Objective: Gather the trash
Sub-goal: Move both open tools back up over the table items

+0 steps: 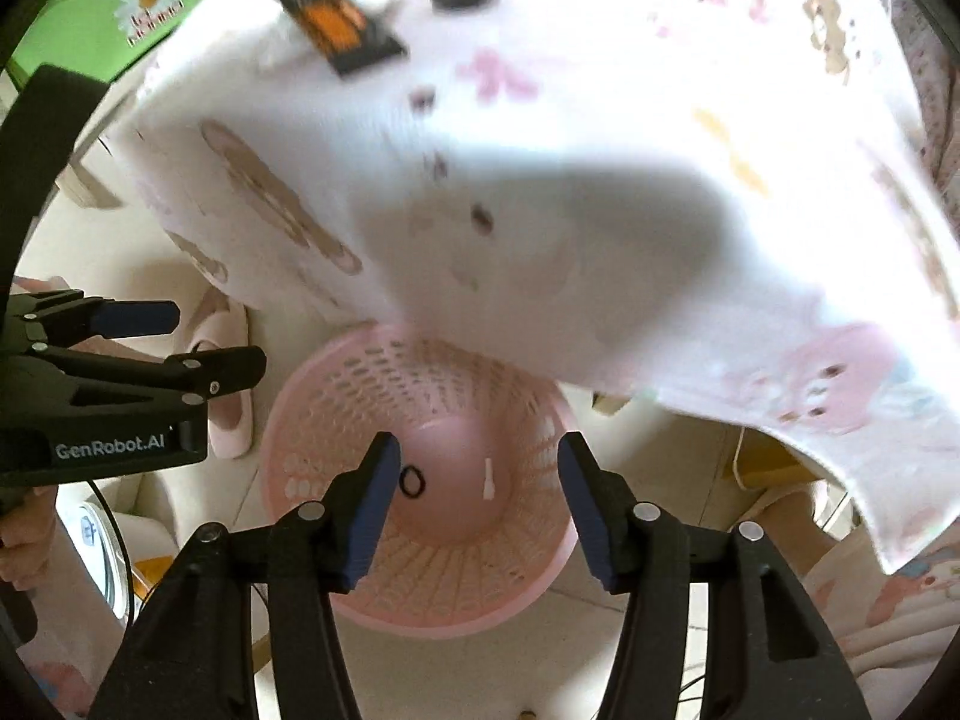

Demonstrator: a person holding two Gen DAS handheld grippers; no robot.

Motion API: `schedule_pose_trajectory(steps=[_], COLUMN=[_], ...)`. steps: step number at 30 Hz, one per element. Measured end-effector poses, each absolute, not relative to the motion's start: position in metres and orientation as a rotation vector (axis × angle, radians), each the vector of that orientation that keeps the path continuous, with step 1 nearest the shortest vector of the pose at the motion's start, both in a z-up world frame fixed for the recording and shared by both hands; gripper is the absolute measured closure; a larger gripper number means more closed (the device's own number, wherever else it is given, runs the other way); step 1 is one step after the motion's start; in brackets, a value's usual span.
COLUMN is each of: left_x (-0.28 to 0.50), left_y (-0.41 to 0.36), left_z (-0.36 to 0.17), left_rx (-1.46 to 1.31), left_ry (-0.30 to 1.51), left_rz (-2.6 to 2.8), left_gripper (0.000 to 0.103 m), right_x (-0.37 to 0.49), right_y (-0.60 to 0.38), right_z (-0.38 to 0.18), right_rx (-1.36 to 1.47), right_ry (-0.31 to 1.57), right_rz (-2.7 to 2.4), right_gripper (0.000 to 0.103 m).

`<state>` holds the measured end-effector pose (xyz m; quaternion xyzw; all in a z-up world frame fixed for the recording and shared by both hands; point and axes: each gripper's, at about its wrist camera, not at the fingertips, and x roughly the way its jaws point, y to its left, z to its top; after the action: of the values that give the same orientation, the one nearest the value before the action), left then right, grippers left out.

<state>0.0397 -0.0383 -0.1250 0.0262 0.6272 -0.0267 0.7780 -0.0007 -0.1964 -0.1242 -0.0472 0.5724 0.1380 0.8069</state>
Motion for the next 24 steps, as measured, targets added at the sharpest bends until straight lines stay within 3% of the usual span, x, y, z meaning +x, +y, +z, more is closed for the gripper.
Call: schedule_pose_trajectory(steps=[24], left_x=[0.05], left_y=[-0.025], left_z=[0.008], left_rx=[0.021], left_ry=[0.997], left_rz=[-0.058], left_gripper=[0.016], right_x=[0.009], right_y=[-0.226], right_z=[0.008], right_rx=[-0.093], right_ry=[0.827], right_rz=[0.274], right_gripper=[0.039])
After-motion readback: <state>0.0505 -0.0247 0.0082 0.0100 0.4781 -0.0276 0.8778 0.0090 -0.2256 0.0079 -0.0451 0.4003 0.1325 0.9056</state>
